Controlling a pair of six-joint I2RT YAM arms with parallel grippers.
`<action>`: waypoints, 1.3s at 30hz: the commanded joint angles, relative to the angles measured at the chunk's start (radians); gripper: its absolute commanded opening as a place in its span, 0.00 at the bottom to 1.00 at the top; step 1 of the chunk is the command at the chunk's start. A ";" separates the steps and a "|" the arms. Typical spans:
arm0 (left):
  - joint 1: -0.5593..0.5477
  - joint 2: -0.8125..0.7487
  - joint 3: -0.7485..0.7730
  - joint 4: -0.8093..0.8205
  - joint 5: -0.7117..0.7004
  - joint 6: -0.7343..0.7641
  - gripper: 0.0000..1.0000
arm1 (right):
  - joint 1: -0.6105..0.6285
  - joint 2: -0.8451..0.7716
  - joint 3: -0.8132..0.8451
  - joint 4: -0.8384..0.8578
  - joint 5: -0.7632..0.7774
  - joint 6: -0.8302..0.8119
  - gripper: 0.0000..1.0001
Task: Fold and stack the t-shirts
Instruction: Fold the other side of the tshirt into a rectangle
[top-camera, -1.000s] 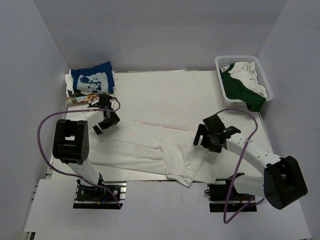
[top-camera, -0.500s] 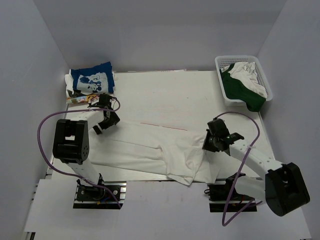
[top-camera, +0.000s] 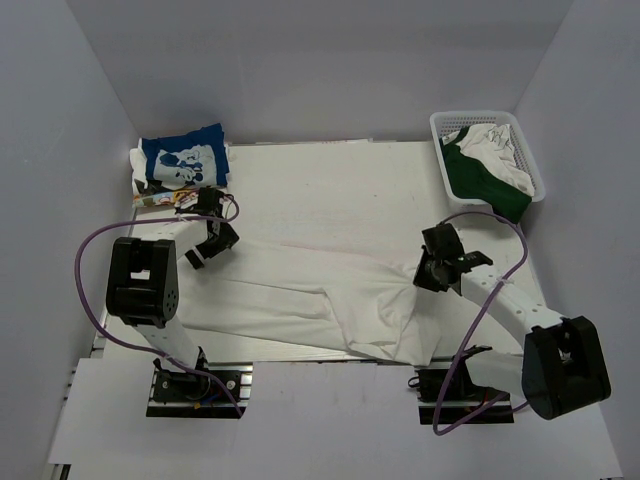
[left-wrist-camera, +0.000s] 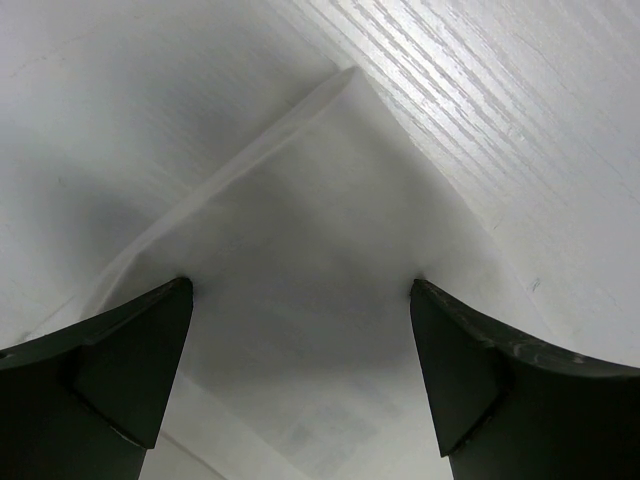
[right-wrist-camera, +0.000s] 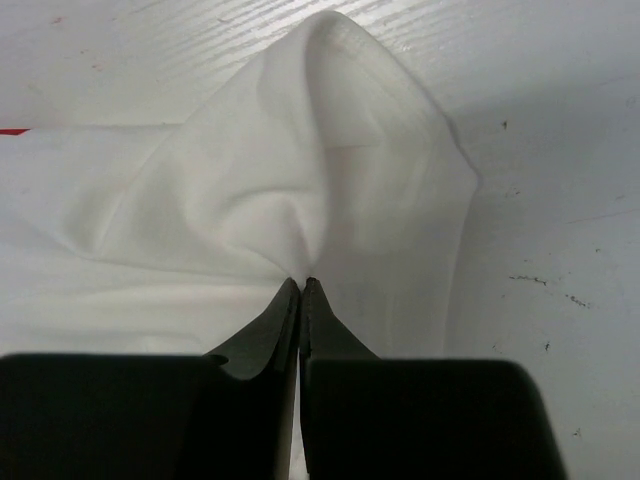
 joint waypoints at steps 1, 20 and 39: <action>0.031 0.035 -0.012 -0.080 -0.052 -0.042 1.00 | -0.024 0.024 -0.010 -0.047 0.042 -0.009 0.01; 0.046 -0.093 -0.011 -0.038 0.062 0.012 1.00 | -0.073 -0.097 0.069 -0.014 -0.169 -0.100 0.90; -0.092 -0.253 -0.215 0.091 0.295 0.036 1.00 | 0.033 0.260 -0.008 0.123 -0.212 0.021 0.90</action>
